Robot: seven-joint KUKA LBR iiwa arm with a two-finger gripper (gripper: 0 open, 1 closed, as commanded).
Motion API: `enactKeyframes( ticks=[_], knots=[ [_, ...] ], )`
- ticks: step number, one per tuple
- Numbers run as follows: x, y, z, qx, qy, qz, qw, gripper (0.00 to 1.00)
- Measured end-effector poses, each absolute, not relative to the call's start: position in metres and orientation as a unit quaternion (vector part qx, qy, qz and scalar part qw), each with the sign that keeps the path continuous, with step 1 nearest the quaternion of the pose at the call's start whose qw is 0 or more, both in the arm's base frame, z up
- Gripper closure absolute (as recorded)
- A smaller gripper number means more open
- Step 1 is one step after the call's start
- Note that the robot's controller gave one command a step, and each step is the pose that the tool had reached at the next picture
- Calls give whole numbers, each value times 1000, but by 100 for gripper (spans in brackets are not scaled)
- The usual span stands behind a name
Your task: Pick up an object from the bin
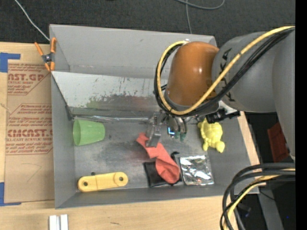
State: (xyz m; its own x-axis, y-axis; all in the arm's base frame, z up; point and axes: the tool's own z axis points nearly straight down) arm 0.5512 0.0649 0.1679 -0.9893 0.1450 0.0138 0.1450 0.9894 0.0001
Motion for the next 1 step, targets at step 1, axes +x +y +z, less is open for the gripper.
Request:
enactKeyframes(
  ticks=[1],
  knots=[
    [540, 15, 184, 96, -995, -1, 1, 100]
  ],
)
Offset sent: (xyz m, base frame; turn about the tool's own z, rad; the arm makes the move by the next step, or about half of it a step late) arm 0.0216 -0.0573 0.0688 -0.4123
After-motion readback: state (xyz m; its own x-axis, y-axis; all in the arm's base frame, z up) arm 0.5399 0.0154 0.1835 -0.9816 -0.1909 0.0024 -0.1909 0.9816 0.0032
